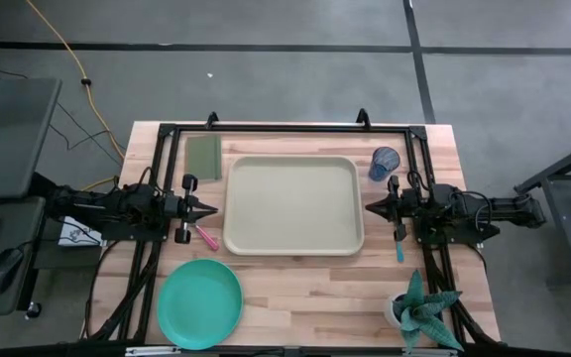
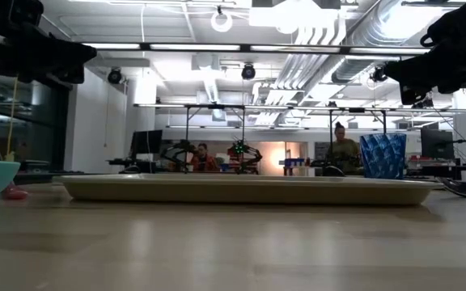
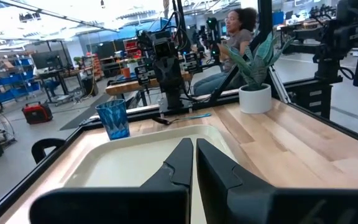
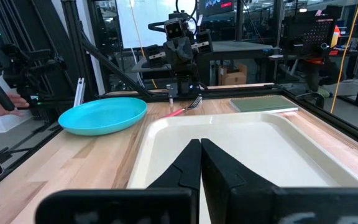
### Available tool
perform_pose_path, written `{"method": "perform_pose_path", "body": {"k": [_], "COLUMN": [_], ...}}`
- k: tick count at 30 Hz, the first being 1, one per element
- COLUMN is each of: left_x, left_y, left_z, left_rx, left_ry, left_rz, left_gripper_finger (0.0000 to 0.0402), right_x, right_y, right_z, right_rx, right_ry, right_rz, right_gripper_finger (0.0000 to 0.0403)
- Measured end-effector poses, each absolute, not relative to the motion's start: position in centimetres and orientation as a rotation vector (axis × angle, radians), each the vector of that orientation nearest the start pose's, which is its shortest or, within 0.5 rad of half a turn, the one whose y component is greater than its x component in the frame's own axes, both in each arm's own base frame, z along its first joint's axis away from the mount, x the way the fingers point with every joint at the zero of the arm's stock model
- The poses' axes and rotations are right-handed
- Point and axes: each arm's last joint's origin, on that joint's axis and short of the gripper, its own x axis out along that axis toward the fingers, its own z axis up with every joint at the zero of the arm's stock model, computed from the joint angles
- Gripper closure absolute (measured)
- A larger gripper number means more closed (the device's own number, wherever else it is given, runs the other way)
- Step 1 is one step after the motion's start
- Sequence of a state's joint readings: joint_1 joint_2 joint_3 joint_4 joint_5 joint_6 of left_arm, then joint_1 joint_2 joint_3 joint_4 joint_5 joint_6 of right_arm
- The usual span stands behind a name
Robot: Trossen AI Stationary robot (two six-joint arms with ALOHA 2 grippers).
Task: Pick and place plate/cup/fork/spoon on tray
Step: Put the blue glass on the top right of the light brown serving tray
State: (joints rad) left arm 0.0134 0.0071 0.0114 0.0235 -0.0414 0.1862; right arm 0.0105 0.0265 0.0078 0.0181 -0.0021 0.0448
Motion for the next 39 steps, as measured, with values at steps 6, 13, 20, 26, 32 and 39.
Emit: {"method": "perform_pose_path", "body": {"k": [6,13,20,26,32,39], "left_x": [9.7,9.7,9.7,9.7,9.7,9.7], "left_y": [0.3,0.3,0.2,0.3,0.3,0.2], "left_z": [16.9,16.9,16.9,16.9,16.9,16.9], "left_rx": [0.186,0.186,0.186,0.186,0.186,0.186], "left_ry": [-0.023,-0.023,-0.023,-0.023,-0.023,-0.023], "left_rz": [0.057,0.057,0.057,0.057,0.057,0.057], "left_gripper_finger": [0.0398,0.0398,0.0398,0.0398,0.0398,0.0398], "right_x": [9.9,9.9,9.9,9.9,9.9,9.5], "right_y": [0.1,0.1,0.1,0.1,0.0,-0.2], "right_z": [16.6,16.6,16.6,16.6,17.2,19.3], "right_rx": [0.045,0.045,0.045,0.045,0.166,0.286], "right_ry": [0.000,0.001,0.001,0.001,-0.067,-0.301], "right_rz": [0.012,0.012,0.013,0.012,-0.012,-0.062], "right_gripper_finger": [0.0402,0.0402,0.0402,0.0402,0.0402,0.0402]}}
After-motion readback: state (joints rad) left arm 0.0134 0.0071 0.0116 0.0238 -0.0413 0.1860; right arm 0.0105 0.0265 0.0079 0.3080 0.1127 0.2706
